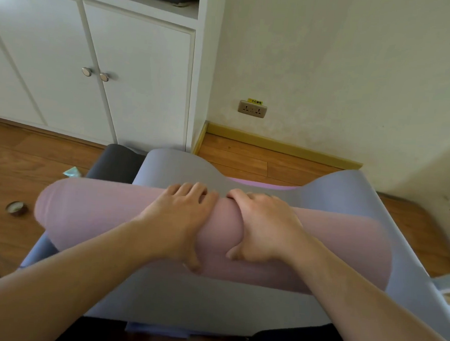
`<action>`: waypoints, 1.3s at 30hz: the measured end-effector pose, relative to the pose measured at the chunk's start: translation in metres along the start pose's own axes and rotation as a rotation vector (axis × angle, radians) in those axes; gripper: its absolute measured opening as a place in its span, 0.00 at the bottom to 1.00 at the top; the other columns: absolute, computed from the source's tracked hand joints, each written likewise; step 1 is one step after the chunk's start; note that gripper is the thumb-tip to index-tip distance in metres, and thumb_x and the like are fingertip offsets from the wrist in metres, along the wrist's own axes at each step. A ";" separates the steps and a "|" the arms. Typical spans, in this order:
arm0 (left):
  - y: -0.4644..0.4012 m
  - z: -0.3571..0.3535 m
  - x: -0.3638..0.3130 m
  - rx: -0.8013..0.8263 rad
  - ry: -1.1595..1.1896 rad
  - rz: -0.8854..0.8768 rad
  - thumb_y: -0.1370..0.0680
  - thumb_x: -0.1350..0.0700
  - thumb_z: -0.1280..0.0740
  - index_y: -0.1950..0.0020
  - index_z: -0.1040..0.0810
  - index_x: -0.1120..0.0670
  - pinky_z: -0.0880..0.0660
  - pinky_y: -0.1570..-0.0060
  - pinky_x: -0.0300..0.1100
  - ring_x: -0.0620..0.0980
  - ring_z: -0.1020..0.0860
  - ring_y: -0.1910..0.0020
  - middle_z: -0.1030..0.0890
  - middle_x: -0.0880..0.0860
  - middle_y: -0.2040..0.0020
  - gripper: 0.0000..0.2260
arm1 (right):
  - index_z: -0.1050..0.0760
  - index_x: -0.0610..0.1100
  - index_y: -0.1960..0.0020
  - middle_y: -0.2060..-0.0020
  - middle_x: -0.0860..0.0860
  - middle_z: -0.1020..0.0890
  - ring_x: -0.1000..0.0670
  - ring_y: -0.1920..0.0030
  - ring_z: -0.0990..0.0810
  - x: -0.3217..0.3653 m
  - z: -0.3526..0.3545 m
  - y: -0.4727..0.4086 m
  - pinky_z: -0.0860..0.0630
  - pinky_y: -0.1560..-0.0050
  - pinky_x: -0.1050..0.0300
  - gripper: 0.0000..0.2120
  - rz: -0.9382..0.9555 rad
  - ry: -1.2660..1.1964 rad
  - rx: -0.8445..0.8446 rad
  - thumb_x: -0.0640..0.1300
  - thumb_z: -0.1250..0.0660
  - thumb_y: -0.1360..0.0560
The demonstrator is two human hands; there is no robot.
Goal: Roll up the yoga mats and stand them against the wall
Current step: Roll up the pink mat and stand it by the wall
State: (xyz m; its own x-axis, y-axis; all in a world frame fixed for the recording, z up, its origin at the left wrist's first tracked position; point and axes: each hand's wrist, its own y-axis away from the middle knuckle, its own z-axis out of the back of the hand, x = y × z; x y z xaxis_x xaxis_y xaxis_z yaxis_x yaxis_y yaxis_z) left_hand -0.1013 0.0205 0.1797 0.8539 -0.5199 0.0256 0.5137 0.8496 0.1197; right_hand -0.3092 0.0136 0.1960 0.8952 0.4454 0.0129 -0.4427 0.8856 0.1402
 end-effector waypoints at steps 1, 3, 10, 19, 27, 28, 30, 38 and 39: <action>-0.001 -0.003 -0.005 -0.015 -0.040 0.001 0.44 0.26 0.23 0.22 0.40 0.51 0.30 0.31 0.50 0.53 0.28 0.35 0.30 0.50 0.32 0.58 | 0.35 0.56 0.30 0.38 0.53 0.19 0.45 0.39 0.20 -0.002 0.000 0.001 0.21 0.43 0.47 0.48 -0.024 -0.034 0.023 0.70 0.21 0.43; -0.005 -0.007 -0.010 -0.061 -0.083 0.011 0.43 0.29 0.22 0.23 0.38 0.51 0.29 0.33 0.50 0.54 0.26 0.37 0.28 0.51 0.34 0.55 | 0.36 0.58 0.29 0.36 0.55 0.20 0.46 0.39 0.19 -0.003 0.001 0.000 0.21 0.43 0.47 0.49 -0.059 -0.110 0.067 0.70 0.20 0.44; -0.007 0.001 0.007 -0.071 0.047 0.023 0.39 0.31 0.25 0.33 0.31 0.46 0.26 0.41 0.48 0.50 0.22 0.43 0.22 0.46 0.40 0.40 | 0.45 0.52 0.19 0.28 0.50 0.30 0.44 0.29 0.29 0.001 -0.009 0.004 0.29 0.28 0.46 0.63 0.025 0.018 0.029 0.71 0.19 0.45; -0.003 -0.005 0.002 -0.068 -0.002 0.003 0.43 0.27 0.23 0.23 0.39 0.48 0.29 0.33 0.49 0.52 0.27 0.35 0.29 0.48 0.32 0.55 | 0.33 0.56 0.31 0.39 0.54 0.20 0.46 0.40 0.20 0.002 0.002 -0.002 0.21 0.42 0.46 0.46 0.032 -0.039 -0.010 0.70 0.22 0.43; -0.009 -0.005 0.005 -0.123 0.146 -0.008 0.41 0.30 0.25 0.28 0.32 0.45 0.26 0.39 0.48 0.48 0.22 0.42 0.22 0.43 0.38 0.45 | 0.47 0.55 0.19 0.33 0.49 0.25 0.44 0.33 0.24 0.004 -0.004 -0.002 0.25 0.34 0.45 0.65 0.023 0.029 0.064 0.70 0.17 0.46; -0.009 -0.004 0.006 -0.141 0.146 -0.008 0.40 0.30 0.25 0.28 0.31 0.45 0.27 0.38 0.48 0.49 0.22 0.41 0.22 0.43 0.37 0.44 | 0.43 0.55 0.22 0.36 0.50 0.23 0.44 0.36 0.22 0.003 -0.005 -0.004 0.23 0.38 0.45 0.60 0.017 0.037 0.035 0.70 0.18 0.46; -0.007 -0.003 0.006 -0.226 0.139 0.000 0.40 0.32 0.24 0.29 0.29 0.47 0.29 0.35 0.48 0.51 0.25 0.38 0.23 0.46 0.37 0.42 | 0.36 0.56 0.28 0.40 0.51 0.20 0.44 0.39 0.19 0.000 -0.002 -0.009 0.22 0.44 0.47 0.51 0.012 0.059 -0.054 0.69 0.20 0.44; 0.016 0.000 -0.034 0.138 0.858 0.231 0.23 0.44 0.26 0.55 0.17 0.50 0.20 0.59 0.41 0.46 0.16 0.60 0.14 0.46 0.60 0.10 | 0.33 0.59 0.27 0.38 0.58 0.19 0.47 0.39 0.20 -0.036 0.030 -0.007 0.21 0.41 0.46 0.51 -0.246 -0.325 -0.160 0.68 0.19 0.46; 0.017 -0.009 -0.039 0.346 1.070 0.294 0.24 0.44 0.25 0.47 0.17 0.50 0.17 0.54 0.42 0.46 0.14 0.57 0.13 0.47 0.55 0.12 | 0.32 0.60 0.27 0.39 0.59 0.19 0.48 0.39 0.20 -0.037 0.033 -0.006 0.20 0.40 0.45 0.51 -0.262 -0.365 -0.181 0.68 0.19 0.47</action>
State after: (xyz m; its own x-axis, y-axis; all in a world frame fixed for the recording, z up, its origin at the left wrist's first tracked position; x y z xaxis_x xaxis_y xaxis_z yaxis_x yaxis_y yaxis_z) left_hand -0.1250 0.0560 0.1723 0.6558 0.1745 -0.7345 0.3749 0.7692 0.5175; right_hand -0.3382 -0.0123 0.2278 0.9228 0.1582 0.3514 -0.1731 0.9849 0.0110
